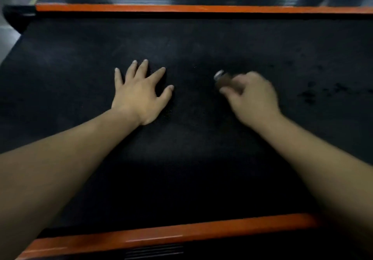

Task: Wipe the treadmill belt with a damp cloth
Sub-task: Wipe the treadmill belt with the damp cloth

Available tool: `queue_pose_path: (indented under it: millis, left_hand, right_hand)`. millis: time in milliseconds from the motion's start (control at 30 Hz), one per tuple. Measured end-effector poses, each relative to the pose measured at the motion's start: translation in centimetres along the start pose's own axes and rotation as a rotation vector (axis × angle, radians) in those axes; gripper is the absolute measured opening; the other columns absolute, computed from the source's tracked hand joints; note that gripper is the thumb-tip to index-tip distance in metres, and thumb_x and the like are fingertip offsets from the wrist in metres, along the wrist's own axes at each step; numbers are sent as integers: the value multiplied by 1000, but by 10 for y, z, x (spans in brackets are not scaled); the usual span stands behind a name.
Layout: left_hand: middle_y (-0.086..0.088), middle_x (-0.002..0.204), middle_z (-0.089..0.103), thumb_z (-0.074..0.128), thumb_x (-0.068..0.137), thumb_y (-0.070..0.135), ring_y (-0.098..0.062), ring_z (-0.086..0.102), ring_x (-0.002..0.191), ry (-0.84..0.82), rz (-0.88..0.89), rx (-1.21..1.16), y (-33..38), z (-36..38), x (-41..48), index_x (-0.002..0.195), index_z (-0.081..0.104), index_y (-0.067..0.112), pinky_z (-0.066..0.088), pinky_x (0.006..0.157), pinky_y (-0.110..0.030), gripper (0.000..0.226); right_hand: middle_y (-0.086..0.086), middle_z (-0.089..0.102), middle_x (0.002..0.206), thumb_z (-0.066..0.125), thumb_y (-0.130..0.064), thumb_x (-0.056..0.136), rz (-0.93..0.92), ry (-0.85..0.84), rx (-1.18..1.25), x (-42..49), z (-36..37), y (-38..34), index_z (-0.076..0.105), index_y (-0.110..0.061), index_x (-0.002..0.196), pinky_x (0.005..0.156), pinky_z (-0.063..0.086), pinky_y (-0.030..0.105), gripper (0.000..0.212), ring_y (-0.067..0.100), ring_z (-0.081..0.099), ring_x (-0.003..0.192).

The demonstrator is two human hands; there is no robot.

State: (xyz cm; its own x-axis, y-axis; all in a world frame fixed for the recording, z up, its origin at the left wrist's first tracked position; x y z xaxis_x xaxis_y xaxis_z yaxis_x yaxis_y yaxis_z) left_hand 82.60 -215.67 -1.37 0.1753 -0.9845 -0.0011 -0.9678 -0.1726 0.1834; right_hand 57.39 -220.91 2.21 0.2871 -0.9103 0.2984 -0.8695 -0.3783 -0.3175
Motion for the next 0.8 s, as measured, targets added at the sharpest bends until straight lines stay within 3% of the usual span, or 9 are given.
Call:
queue_pose_path:
  millis: [67, 133, 233, 300, 433, 500, 633, 800]
  left_hand:
    - [-10, 168, 21, 30, 101, 65, -29, 8, 157, 30, 5, -14, 3, -6, -5, 157, 35, 36, 0, 125, -58, 64]
    - [-11, 167, 27, 34, 102, 61, -31, 14, 156, 32, 15, -20, 9, -10, -13, 155, 40, 32, 6, 126, -56, 60]
    - [-9, 169, 19, 34, 102, 61, -31, 7, 157, -70, 33, -49, 34, -3, -28, 157, 36, 33, 2, 125, -58, 62]
    - [-6, 172, 5, 29, 102, 64, -29, -5, 158, -141, 24, -50, 53, 11, -43, 161, 23, 37, -8, 122, -61, 65]
    - [-4, 172, -8, 17, 100, 66, -27, -16, 157, -149, 27, 58, 65, 22, -60, 163, 4, 38, -11, 122, -61, 69]
    - [-4, 172, -9, 14, 99, 66, -27, -16, 157, -156, 17, 77, 64, 21, -61, 162, 2, 39, -11, 122, -61, 70]
    - [-6, 172, -8, 13, 99, 65, -29, -15, 157, -172, 14, 91, 67, 22, -61, 163, 3, 37, -9, 121, -65, 71]
    - [-14, 171, -3, 32, 102, 49, -37, -13, 156, -177, -16, -4, 75, 20, -53, 159, 18, 27, -10, 118, -70, 64]
  right_hand:
    - [0, 58, 86, 68, -45, 87, -177, -117, 76, -40, 0, -30, 74, -23, 104, 67, 46, 33, 28, 24, 60, 79]
    - [0, 57, 84, 68, -47, 87, -216, -147, 61, -43, -10, -22, 74, -24, 102, 68, 47, 35, 28, 25, 61, 80]
    - [0, 53, 87, 63, -50, 89, 30, -48, 0, -12, -24, 34, 72, -24, 100, 64, 38, 33, 30, 29, 60, 84]
    - [0, 51, 88, 61, -50, 90, 77, -14, 1, -18, -24, 37, 71, -22, 100, 65, 37, 32, 31, 27, 57, 83]
    - [-5, 51, 83, 65, -47, 88, -236, -156, 119, -71, -16, -17, 73, -24, 100, 69, 42, 33, 27, 21, 57, 79]
    - [-7, 48, 82, 64, -50, 88, -255, -172, 74, -60, -20, -5, 72, -24, 100, 71, 43, 35, 30, 23, 58, 81]
    - [-2, 49, 85, 58, -52, 91, 3, -47, -22, -21, -32, 46, 70, -21, 98, 72, 43, 37, 33, 30, 60, 86]
    - [-3, 54, 82, 67, -46, 88, -238, -174, 115, -85, -24, -1, 74, -22, 97, 70, 36, 30, 27, 19, 54, 78]
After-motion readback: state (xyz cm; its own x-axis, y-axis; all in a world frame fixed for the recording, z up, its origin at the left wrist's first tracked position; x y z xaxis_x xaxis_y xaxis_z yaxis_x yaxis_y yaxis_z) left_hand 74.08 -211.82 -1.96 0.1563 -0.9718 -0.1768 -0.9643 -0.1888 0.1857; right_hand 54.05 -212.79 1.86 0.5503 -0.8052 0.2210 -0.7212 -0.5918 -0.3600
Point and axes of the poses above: each hand's wrist, its own x-axis towards the middle knuckle, its own z-axis out of the palm, y = z × x, the point moved 8 cm from there along x, towards the middle knuckle
